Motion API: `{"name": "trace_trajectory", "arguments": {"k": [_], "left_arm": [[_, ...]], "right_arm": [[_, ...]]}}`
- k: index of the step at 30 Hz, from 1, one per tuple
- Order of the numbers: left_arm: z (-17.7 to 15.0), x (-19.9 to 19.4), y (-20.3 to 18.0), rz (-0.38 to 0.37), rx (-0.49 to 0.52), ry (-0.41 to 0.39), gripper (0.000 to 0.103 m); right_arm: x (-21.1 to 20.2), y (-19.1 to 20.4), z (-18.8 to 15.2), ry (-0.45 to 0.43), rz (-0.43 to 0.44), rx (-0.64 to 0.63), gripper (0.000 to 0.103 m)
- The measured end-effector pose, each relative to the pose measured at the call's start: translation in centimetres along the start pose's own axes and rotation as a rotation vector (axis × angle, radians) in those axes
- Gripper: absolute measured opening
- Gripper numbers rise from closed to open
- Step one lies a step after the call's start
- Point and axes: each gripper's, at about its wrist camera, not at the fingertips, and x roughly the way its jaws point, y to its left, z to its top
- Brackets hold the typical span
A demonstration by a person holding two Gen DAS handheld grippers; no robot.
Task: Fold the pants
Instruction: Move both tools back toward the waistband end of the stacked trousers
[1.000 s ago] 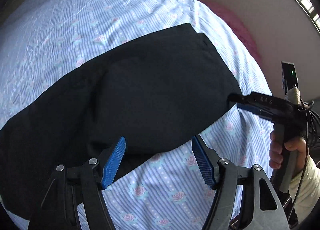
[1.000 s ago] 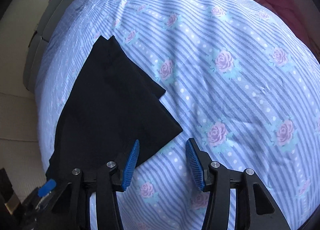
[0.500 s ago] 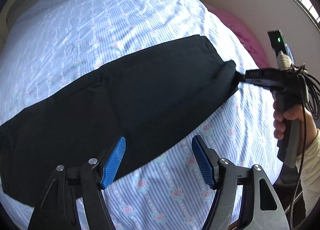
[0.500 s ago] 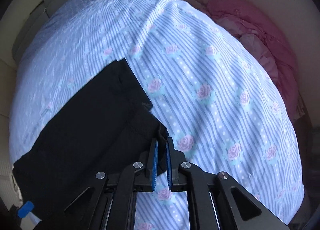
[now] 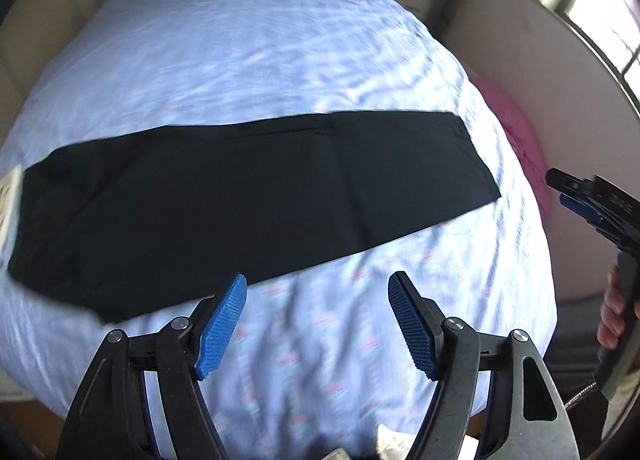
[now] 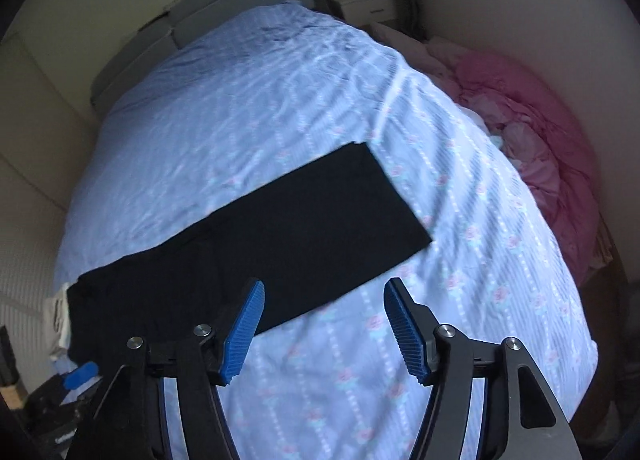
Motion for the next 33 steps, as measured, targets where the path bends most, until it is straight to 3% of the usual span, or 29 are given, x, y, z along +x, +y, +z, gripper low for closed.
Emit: {"name": "trace_trajectory", "arguments": {"k": [8,12,15,20,25,29,33], "left_arm": [[-6.1,-7.7,15.2,0.056,-0.175,-0.111,0.073],[-8.3,-9.9,22.7,0.043,-0.189,-0.129,0.073],[-9.2,-10.4,28.5,0.057,-0.164,-0.097,0.073],[-11.3,-10.3,38.3,0.085,-0.211,-0.06,0.073],[-12.7,-7.9,45.2,0.111,-0.303,-0.021,0.073],[-11.6,-5.7,49.5,0.143,-0.309,-0.044,0.072],[-8.3,-4.1,52.5,0.094,-0.244,-0.078,0.071]], "right_arm": [[-3.0,17.5,-8.0,0.039,0.178,-0.23,0.064],[-2.7,25.1,-12.8,0.06,0.23,-0.246,0.064],[-2.1,29.9,-16.3,0.084,0.2,-0.219,0.064],[-0.1,36.3,-21.3,0.148,0.198,-0.198,0.064],[4.2,40.9,-25.0,0.231,0.144,-0.231,0.064],[7.2,43.1,-26.2,0.291,0.135,-0.26,0.064],[9.0,45.6,-25.3,0.284,0.113,-0.276,0.064]]}}
